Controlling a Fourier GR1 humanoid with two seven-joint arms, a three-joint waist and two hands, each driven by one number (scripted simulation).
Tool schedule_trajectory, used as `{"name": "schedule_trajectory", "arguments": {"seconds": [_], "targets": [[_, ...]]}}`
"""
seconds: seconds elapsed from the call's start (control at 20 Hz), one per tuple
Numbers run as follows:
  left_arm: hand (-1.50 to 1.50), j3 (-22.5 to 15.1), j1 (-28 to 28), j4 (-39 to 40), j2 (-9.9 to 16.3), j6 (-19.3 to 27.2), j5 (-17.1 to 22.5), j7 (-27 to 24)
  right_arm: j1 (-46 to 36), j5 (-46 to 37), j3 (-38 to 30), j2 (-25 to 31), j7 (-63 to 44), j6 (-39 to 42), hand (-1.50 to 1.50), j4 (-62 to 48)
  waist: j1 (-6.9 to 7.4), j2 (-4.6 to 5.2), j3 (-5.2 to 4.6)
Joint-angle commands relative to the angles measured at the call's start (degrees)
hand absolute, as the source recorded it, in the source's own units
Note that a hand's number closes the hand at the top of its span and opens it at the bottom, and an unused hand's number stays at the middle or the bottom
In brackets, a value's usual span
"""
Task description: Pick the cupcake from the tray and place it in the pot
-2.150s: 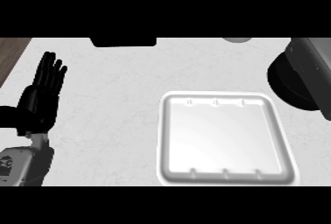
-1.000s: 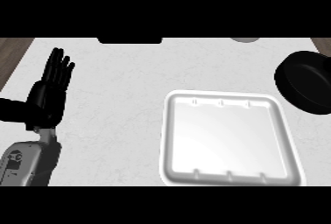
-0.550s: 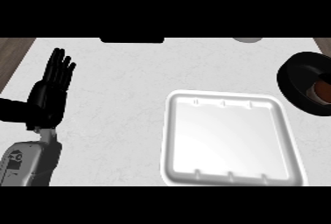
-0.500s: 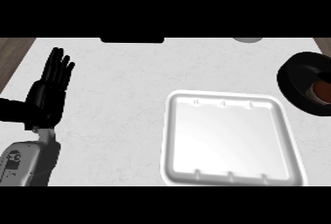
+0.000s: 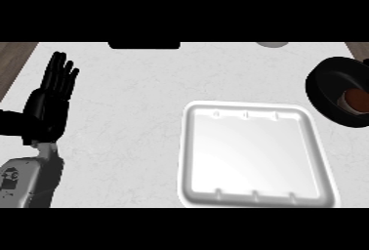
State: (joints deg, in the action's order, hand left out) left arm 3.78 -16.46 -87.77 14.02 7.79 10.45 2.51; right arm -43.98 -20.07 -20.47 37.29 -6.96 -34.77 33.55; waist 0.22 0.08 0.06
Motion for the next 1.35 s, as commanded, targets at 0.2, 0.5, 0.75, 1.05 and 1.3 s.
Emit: {"name": "schedule_trajectory", "arguments": {"seconds": [0.2,0.5,0.75,1.05,1.3], "targets": [[0.0,0.01,2.17,-3.78,-0.03,0.74,-1.0,2.38,8.23,10.25,-8.72,2.98,7.03,2.22,-1.5,9.38,-0.75,-0.36,-0.05],[0.0,-0.01,-0.15,0.86,-1.66,0.26,-1.3,0.25,19.77,19.32,-17.26,2.68,17.21,5.6,-1.5,15.24,-1.17,-0.15,-0.02],[0.0,2.2,2.18,2.01,-0.5,-1.6,-0.97,-2.39,29.21,22.73,-20.3,2.58,14.96,8.13,-1.5,23.45,-1.33,-0.22,-0.1],[0.0,1.4,1.07,-3.33,-1.33,0.05,-2.02,2.6,36.72,26.83,-24.4,3.12,15.4,12.7,-1.5,26.98,-0.64,-0.19,-0.06],[0.0,1.59,-2.13,2.82,-2.73,0.05,-3.25,-0.27,40.6,28.27,-27.05,1.1,19.05,12.95,-1.5,26.91,-0.69,-0.08,-0.06]]}}
